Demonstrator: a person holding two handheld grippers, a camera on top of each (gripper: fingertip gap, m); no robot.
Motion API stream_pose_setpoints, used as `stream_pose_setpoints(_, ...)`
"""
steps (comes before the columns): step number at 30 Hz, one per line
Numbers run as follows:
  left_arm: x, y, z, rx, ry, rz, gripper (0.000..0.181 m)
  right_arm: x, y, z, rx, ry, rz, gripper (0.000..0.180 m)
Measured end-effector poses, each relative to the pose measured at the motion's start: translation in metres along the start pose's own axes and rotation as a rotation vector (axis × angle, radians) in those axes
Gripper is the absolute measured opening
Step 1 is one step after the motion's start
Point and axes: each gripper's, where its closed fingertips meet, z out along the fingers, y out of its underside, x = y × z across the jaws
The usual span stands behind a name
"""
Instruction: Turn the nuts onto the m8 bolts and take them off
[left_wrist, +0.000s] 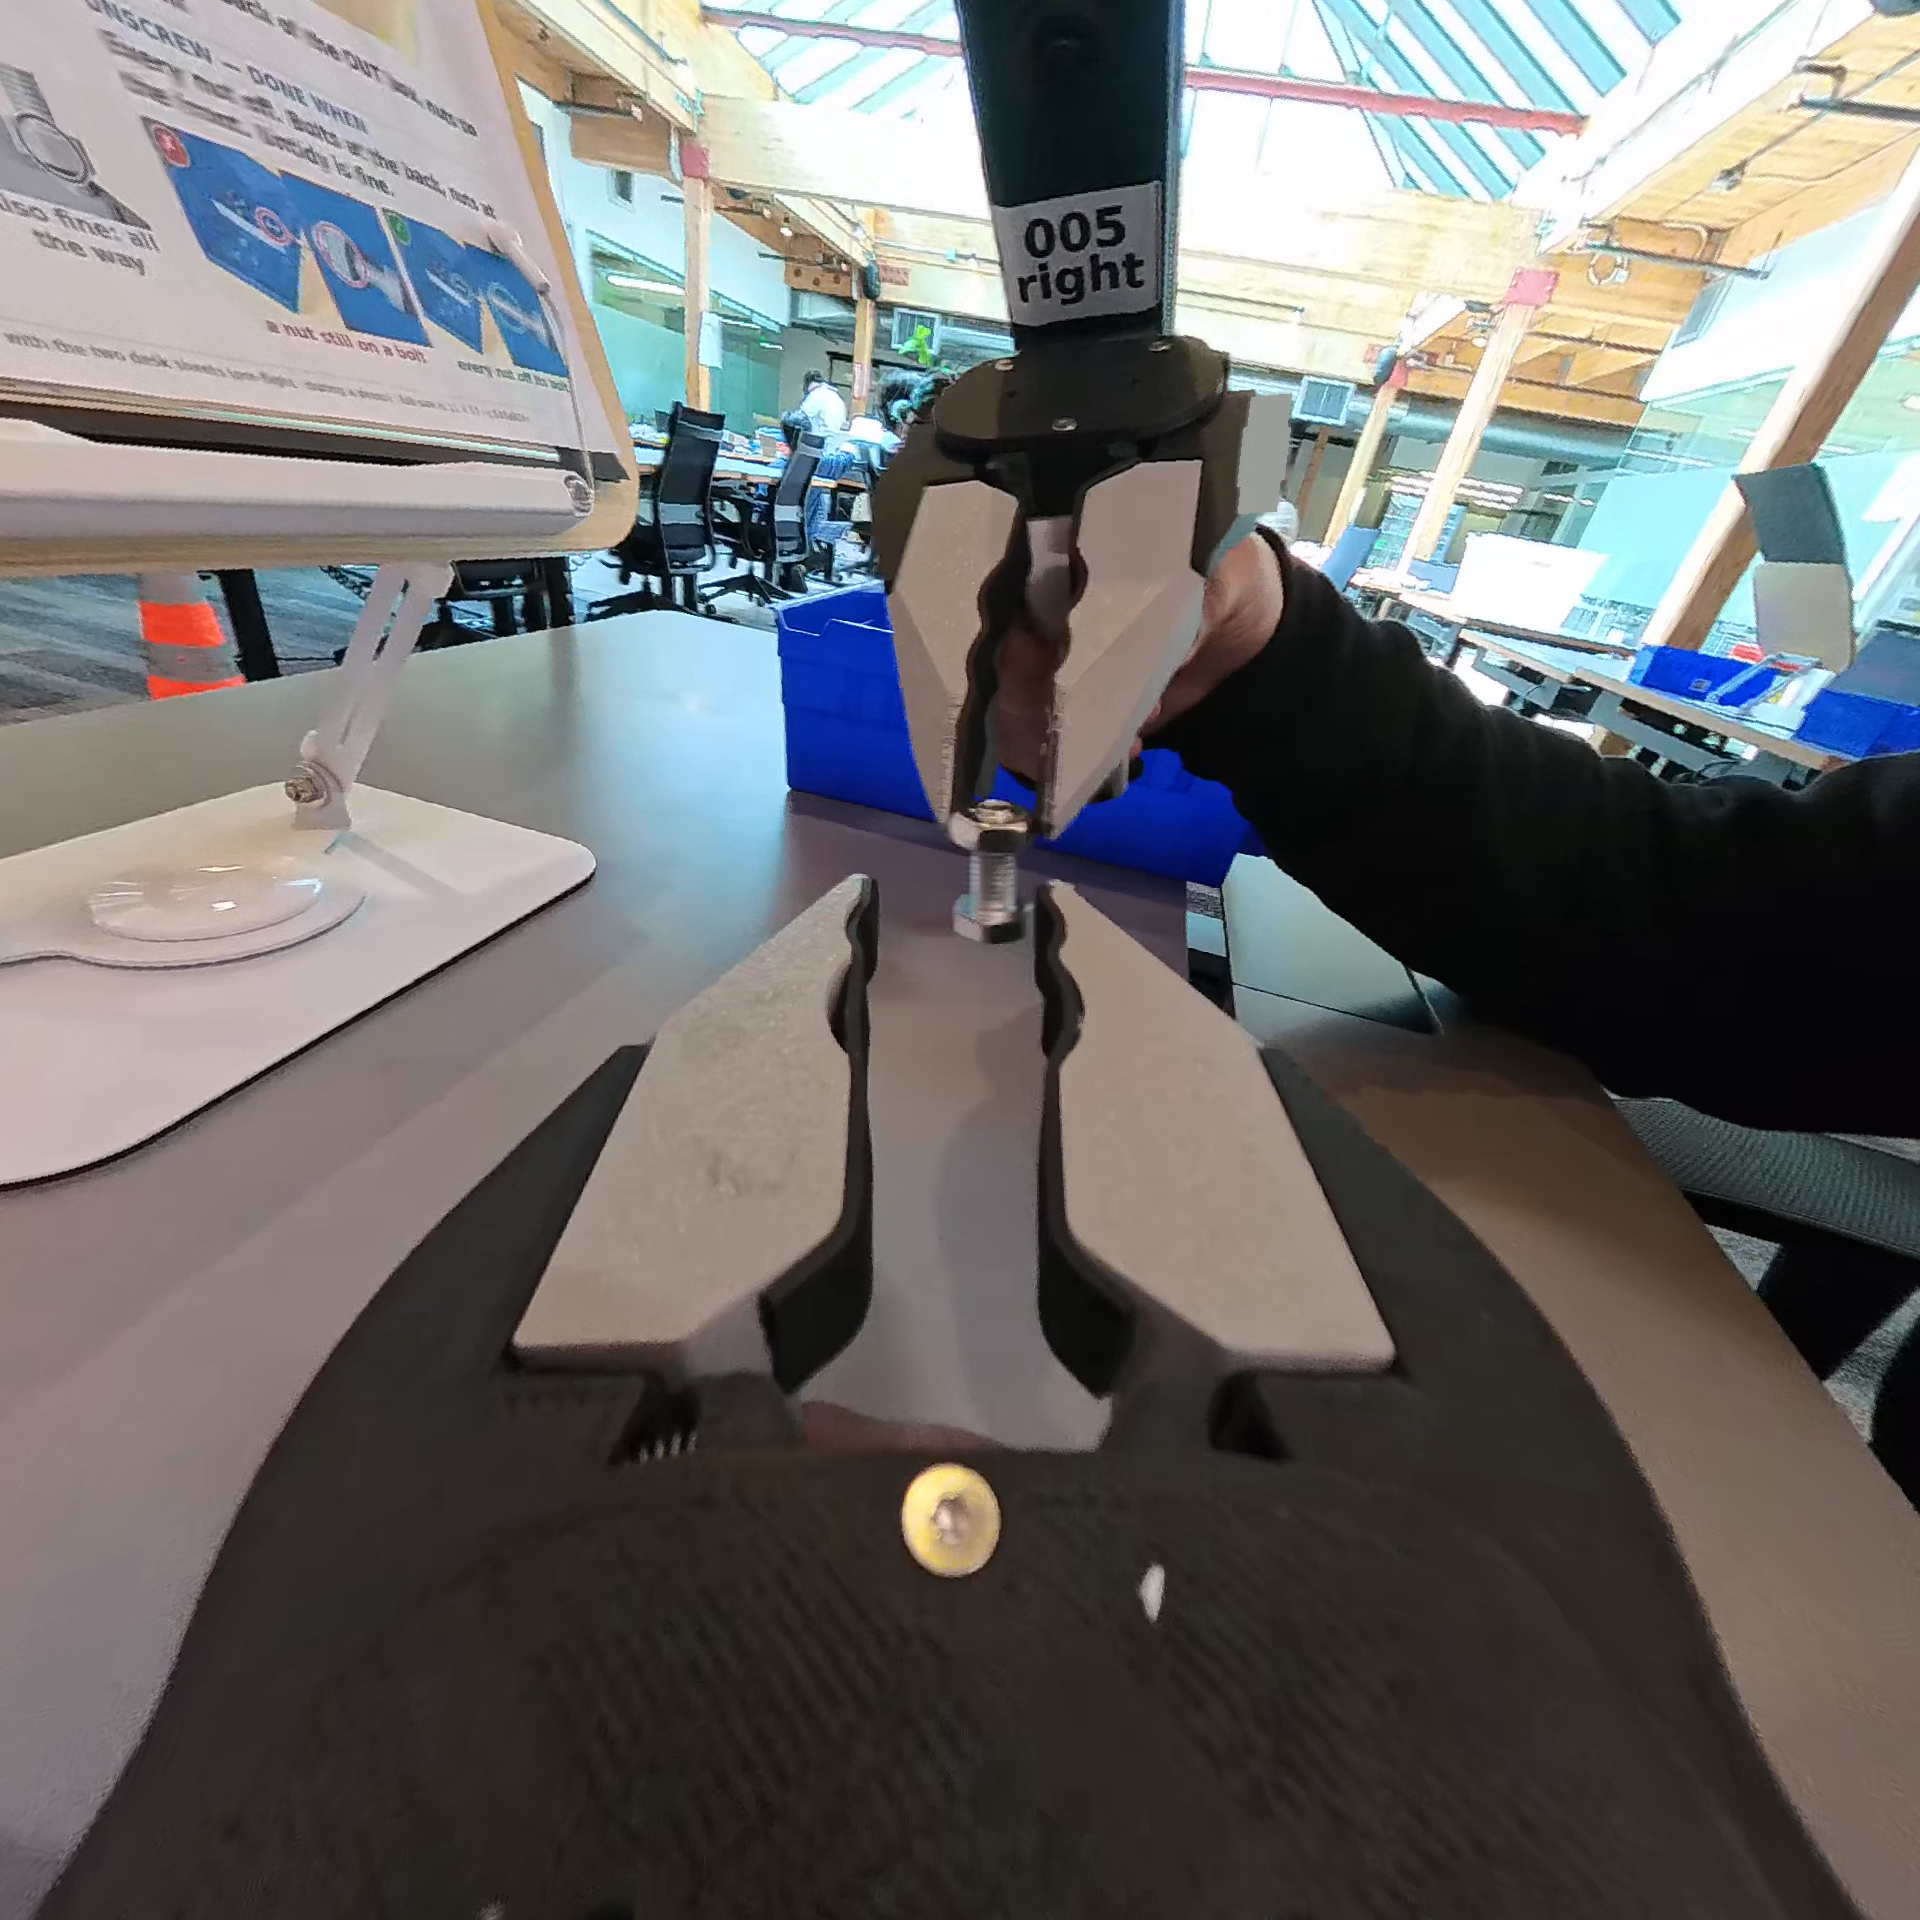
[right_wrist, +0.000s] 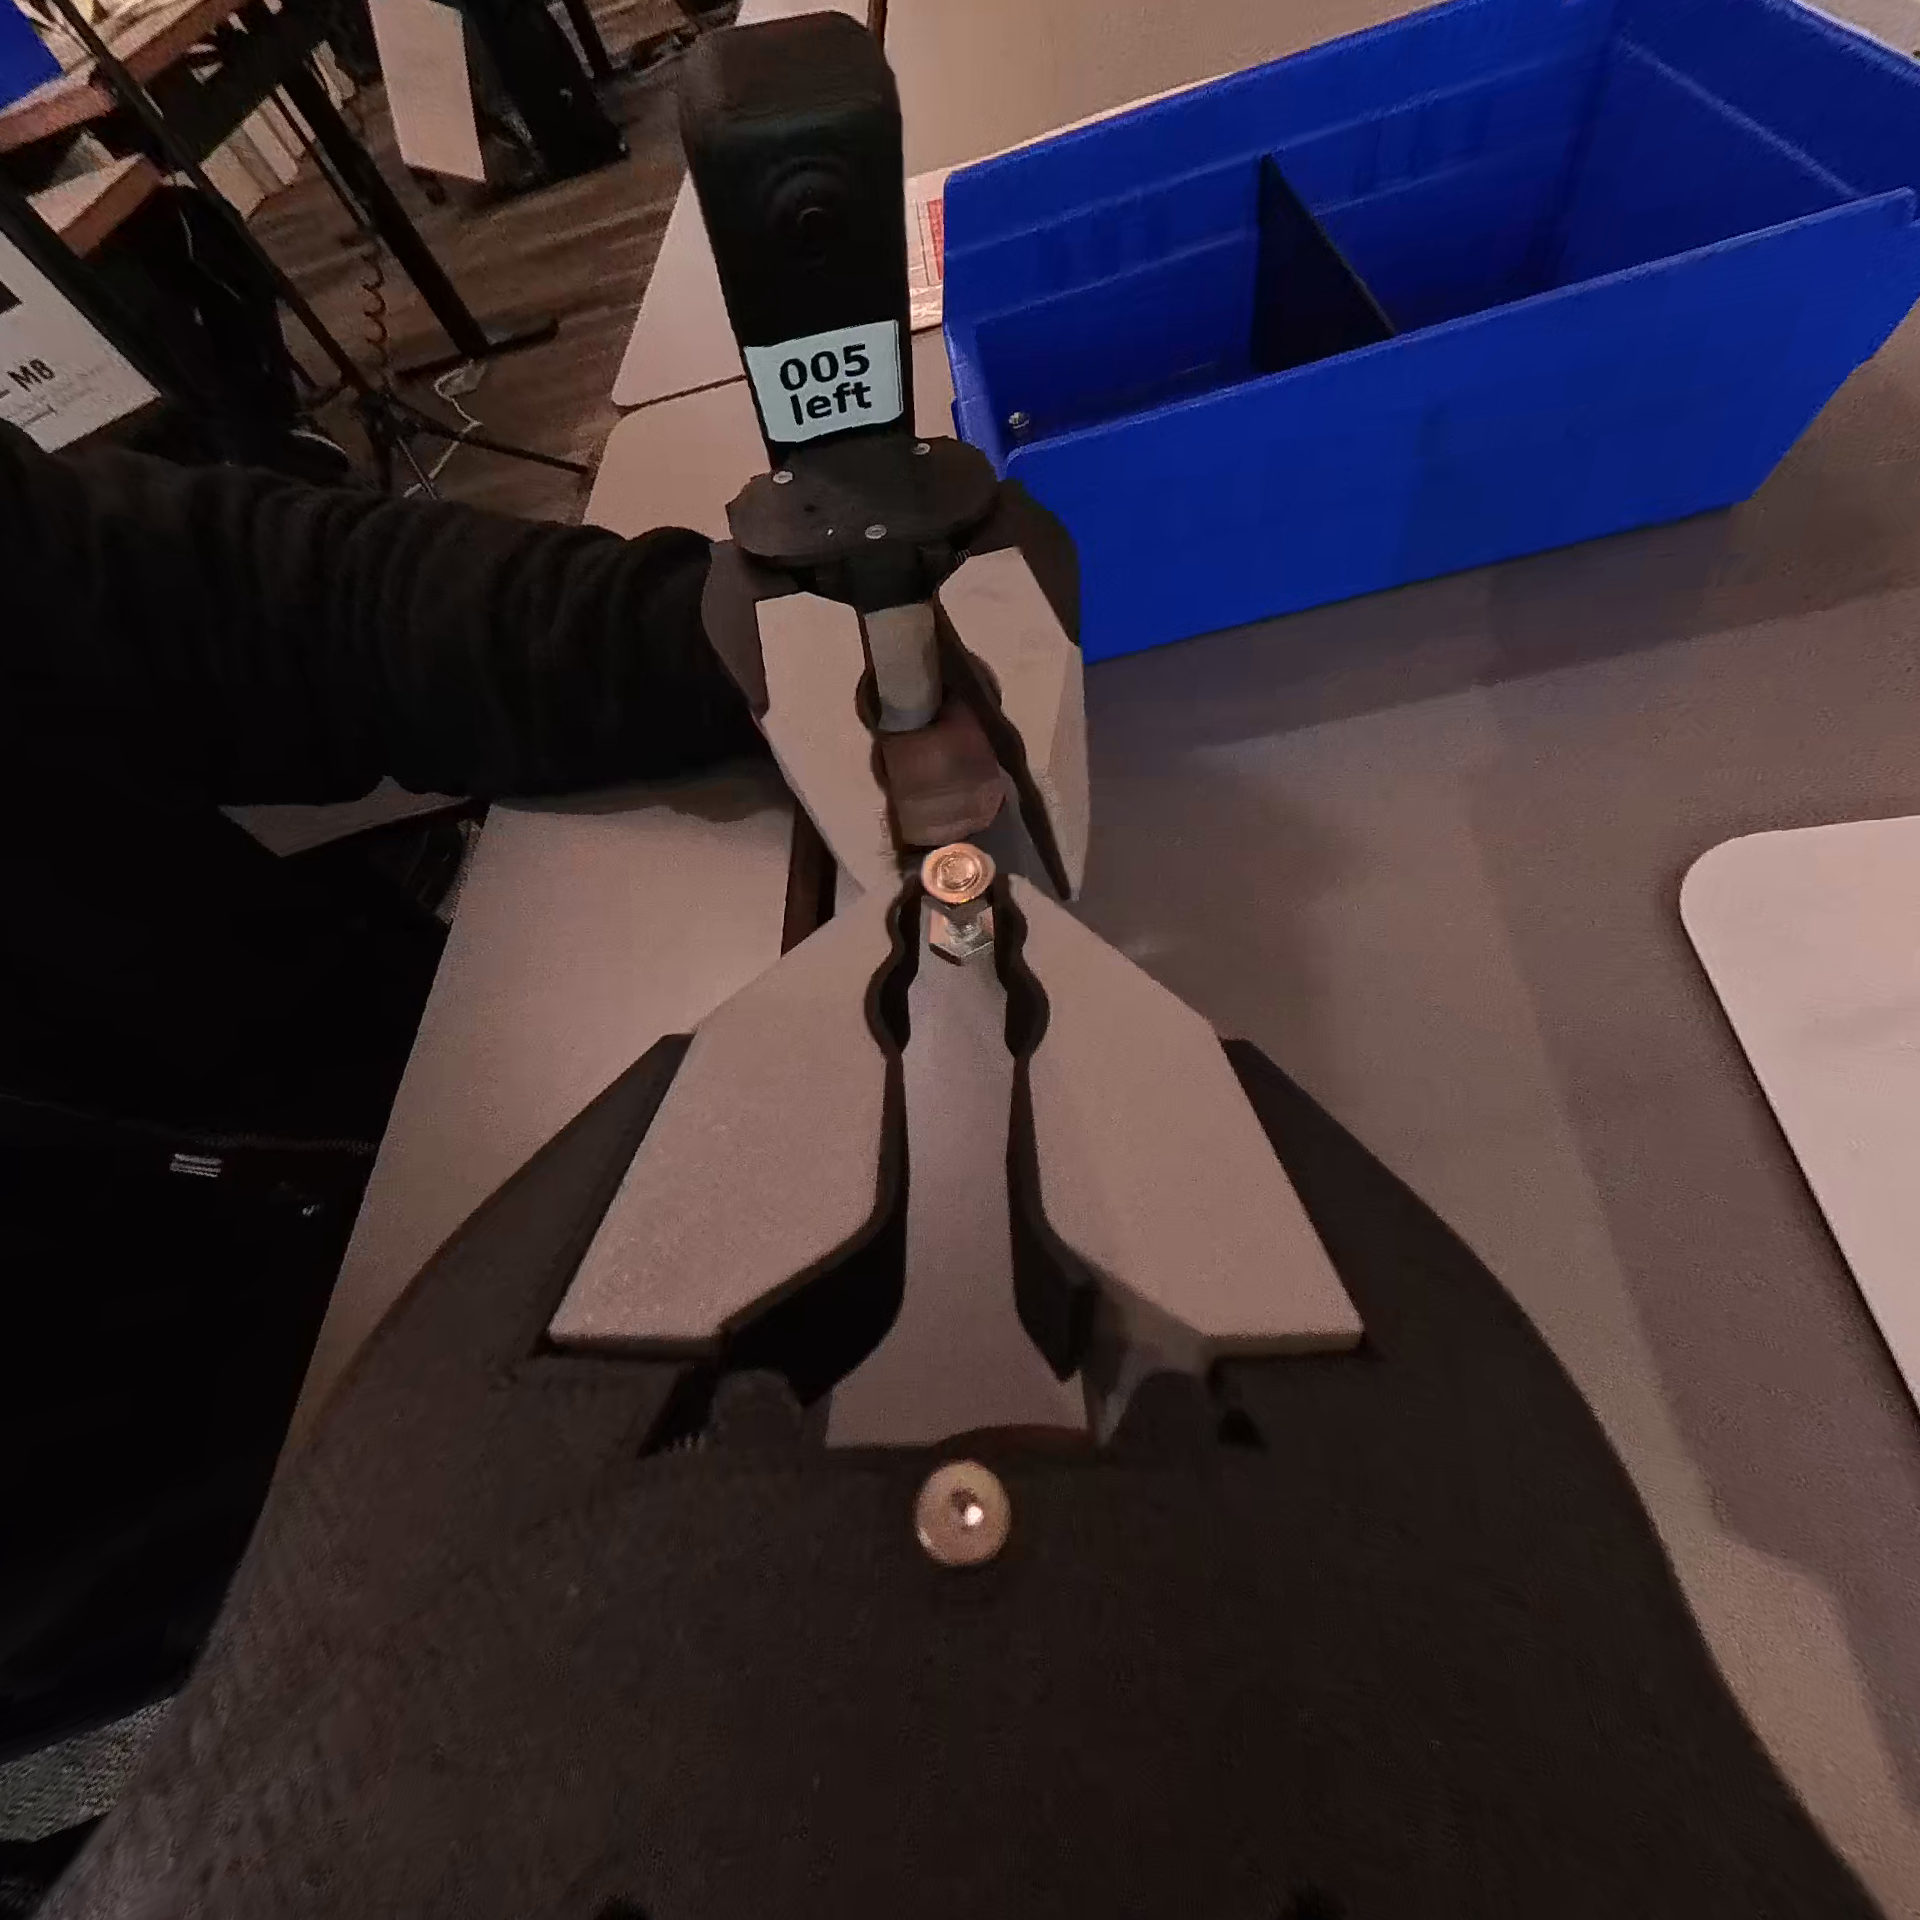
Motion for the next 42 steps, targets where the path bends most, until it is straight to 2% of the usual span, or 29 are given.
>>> stream_pose_setpoints(9, 0.004, 0.004, 0.002, -0.03, 0.015, 0.008, 0.03, -0.003, -0.008, -0.005, 0.043, -0.013, 0.005, 0.011)
stream_pose_setpoints(17, 0.01, 0.004, 0.004, -0.019, 0.045, 0.007, 0.024, -0.004, -0.007, 0.001, 0.036, -0.016, 0.002, 0.011)
stream_pose_setpoints(19, 0.011, 0.003, 0.003, -0.016, 0.05, 0.007, 0.014, -0.004, -0.008, 0.001, 0.041, -0.023, 0.004, 0.011)
stream_pose_setpoints(21, 0.012, 0.003, 0.003, -0.013, 0.054, 0.01, 0.012, -0.005, -0.008, 0.001, 0.045, -0.032, 0.007, 0.011)
stream_pose_setpoints(36, 0.003, 0.005, 0.003, -0.041, -0.017, 0.066, 0.012, -0.001, -0.007, -0.004, 0.085, -0.076, 0.107, 0.01)
stream_pose_setpoints(42, 0.002, 0.005, 0.002, -0.04, -0.013, 0.059, 0.012, 0.006, -0.011, -0.005, 0.108, -0.02, 0.076, 0.027)
